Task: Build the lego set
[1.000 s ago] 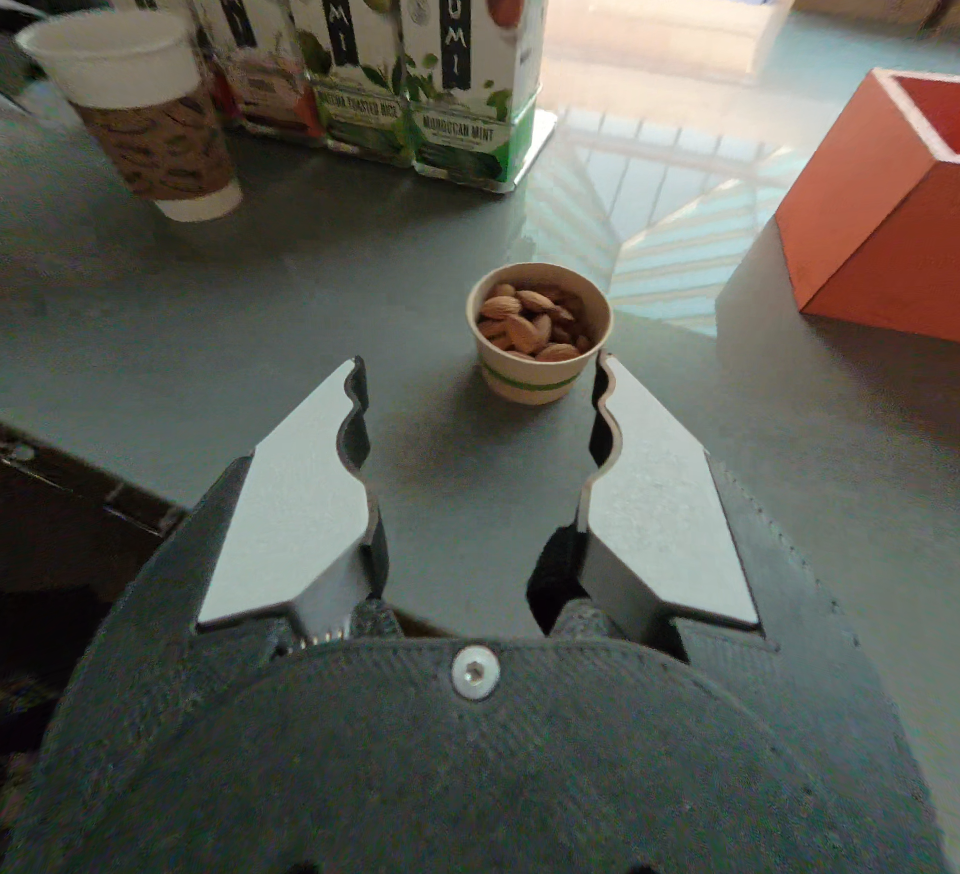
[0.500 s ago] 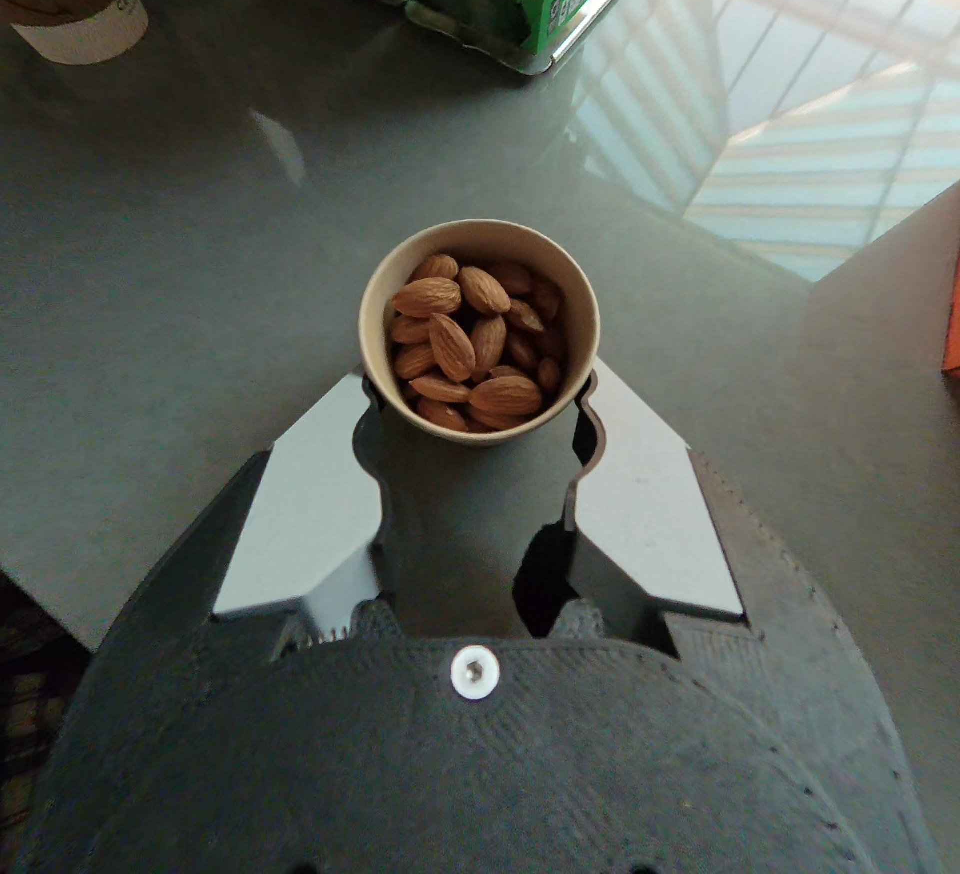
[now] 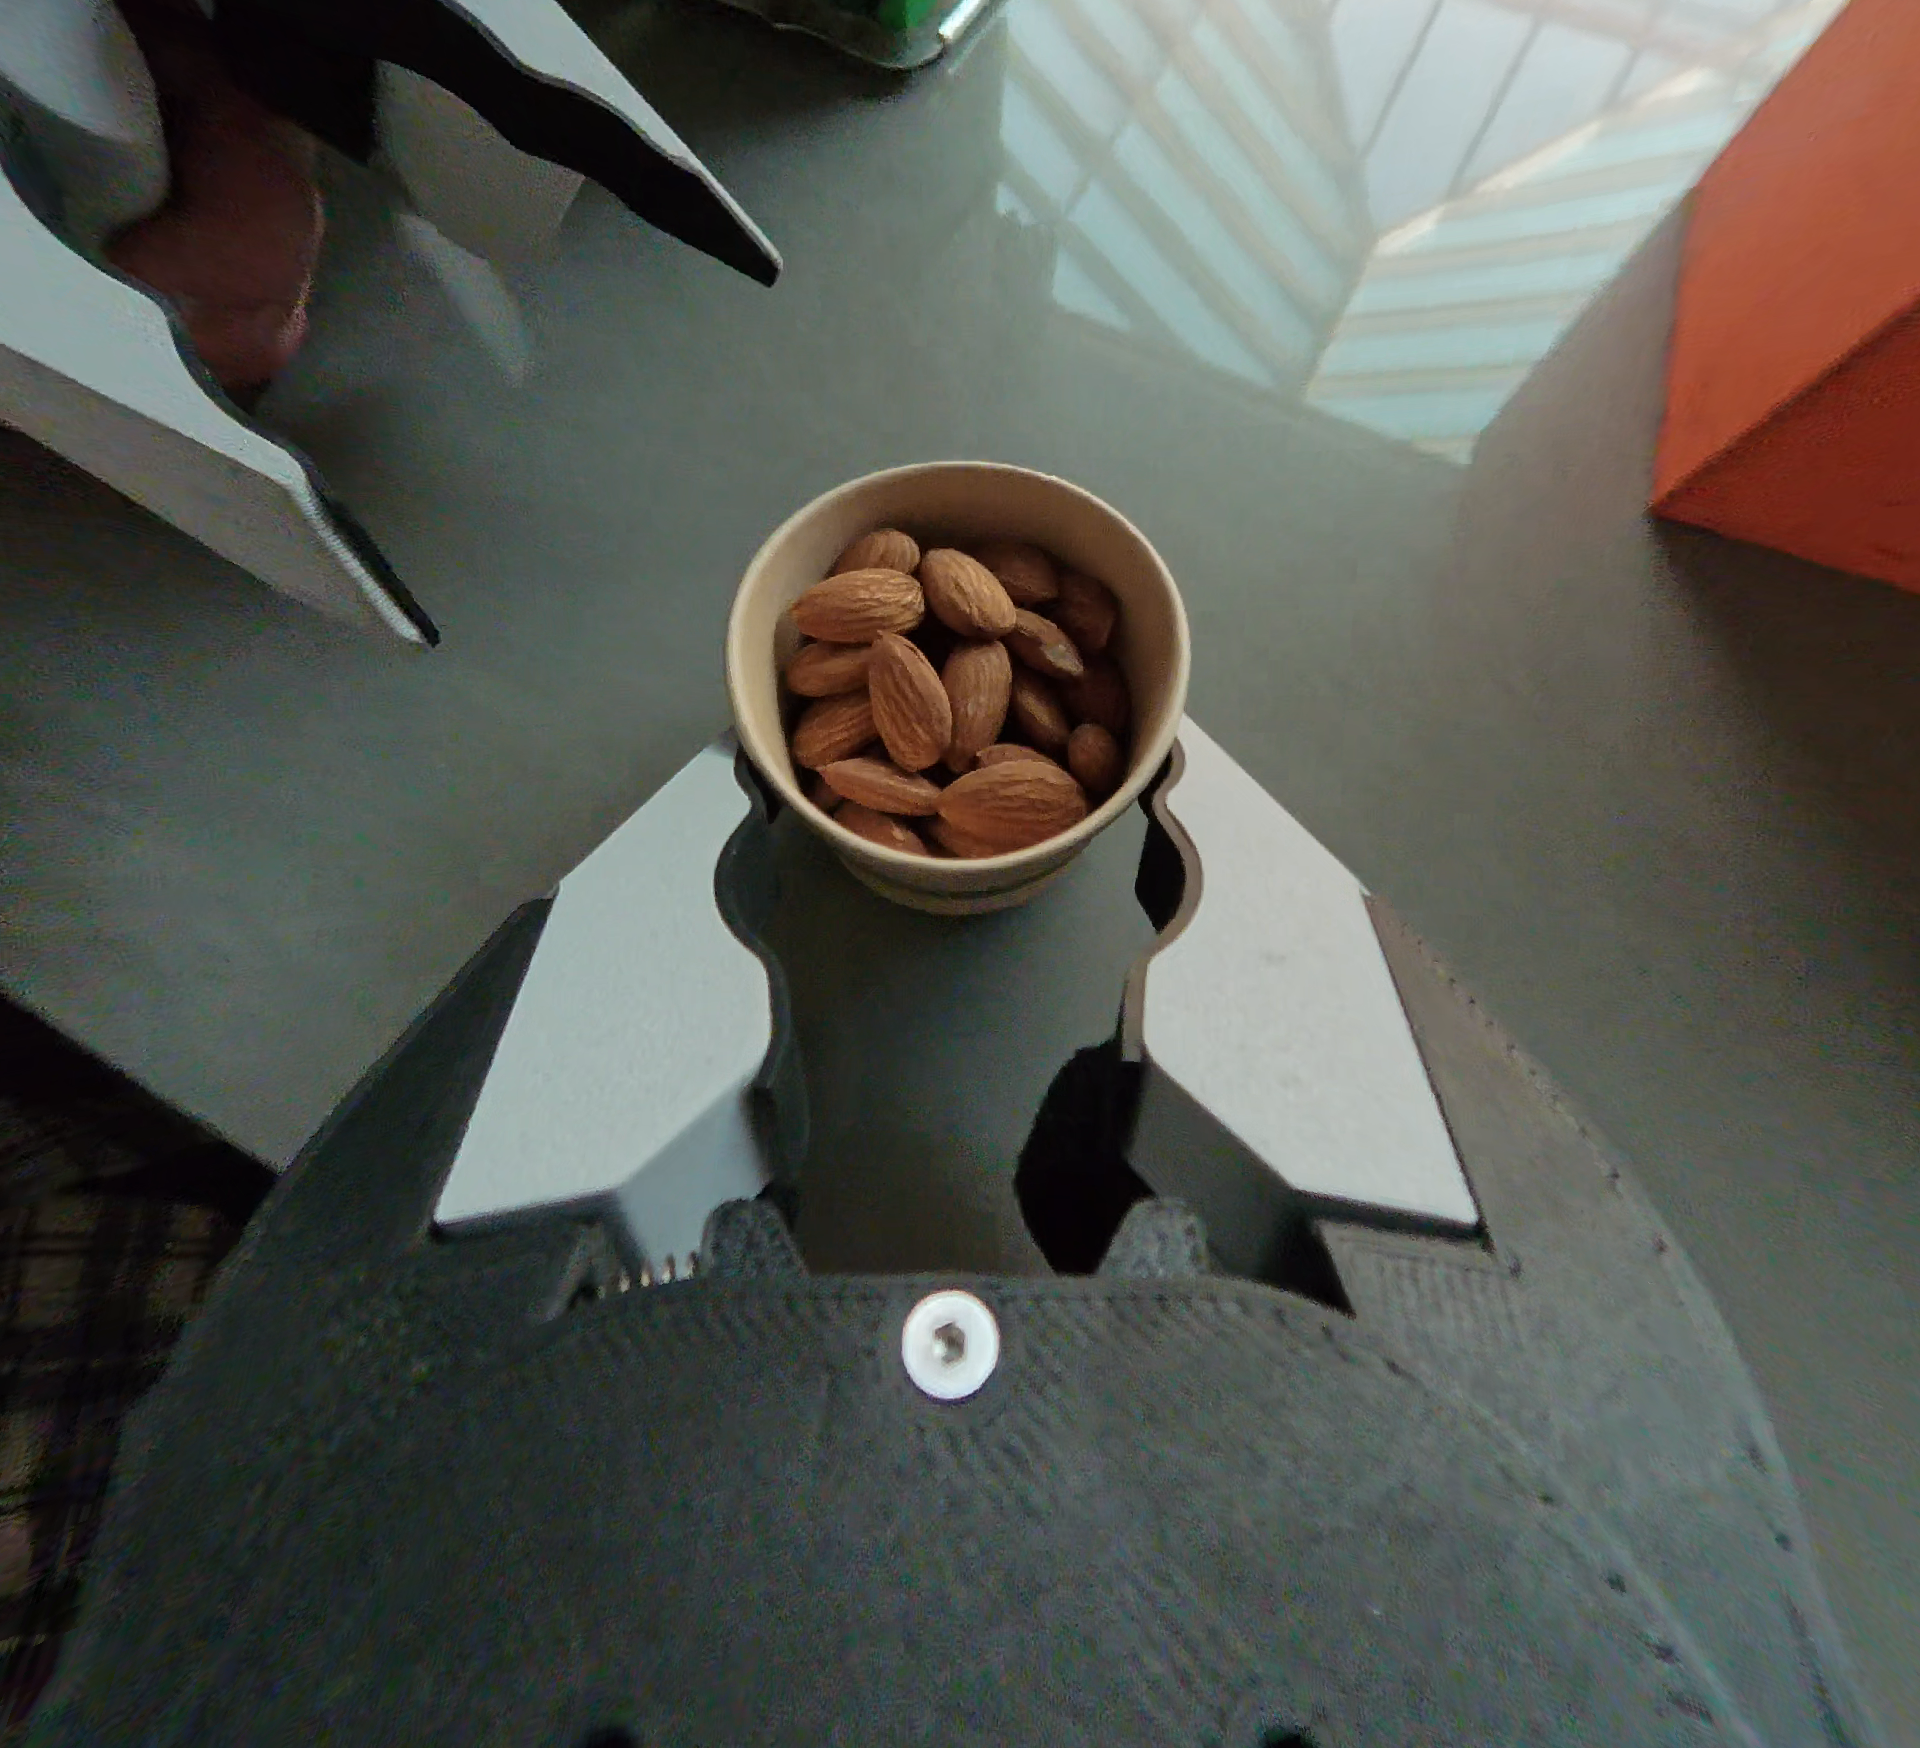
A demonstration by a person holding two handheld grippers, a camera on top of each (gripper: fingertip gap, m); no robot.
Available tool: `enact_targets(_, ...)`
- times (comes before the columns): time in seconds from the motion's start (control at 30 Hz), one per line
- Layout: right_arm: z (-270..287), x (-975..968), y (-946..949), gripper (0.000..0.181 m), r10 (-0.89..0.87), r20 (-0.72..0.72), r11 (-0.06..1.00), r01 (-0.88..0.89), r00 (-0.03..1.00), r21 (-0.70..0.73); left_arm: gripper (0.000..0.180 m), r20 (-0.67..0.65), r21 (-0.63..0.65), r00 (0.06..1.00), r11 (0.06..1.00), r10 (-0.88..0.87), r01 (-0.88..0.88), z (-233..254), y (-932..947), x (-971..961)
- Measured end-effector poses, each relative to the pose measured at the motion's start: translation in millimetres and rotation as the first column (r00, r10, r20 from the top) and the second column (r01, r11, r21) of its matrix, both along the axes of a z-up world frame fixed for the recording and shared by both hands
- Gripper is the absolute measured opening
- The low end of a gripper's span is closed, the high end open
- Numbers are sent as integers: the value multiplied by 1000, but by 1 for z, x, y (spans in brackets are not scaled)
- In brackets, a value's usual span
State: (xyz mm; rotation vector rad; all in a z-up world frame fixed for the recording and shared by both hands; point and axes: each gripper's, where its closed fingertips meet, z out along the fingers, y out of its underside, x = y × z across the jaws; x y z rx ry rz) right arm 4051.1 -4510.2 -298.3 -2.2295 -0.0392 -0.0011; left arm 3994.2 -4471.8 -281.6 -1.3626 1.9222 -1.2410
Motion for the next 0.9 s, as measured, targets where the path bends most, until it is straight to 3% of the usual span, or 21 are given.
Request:
enact_targets(0.4, 2, 86, -56, 67, -173, 4, 985, 173, 985, -3, 96, -33, -33, 999, 999, -24, 23, -4, -12, 24)
enact_targets(0.6, -9, 128, -65, 74, -116, -22, 992, 115, 993, -41, 96, -61, -22, 997, 998, 50, -52, -5, -16, 59)
enact_targets(0.9, -8, 159, -53, 72, 116, -39, 993, -117, 993, -28, 97, -140, 37, 955, 965, 263, -261, -15, -7, 115)
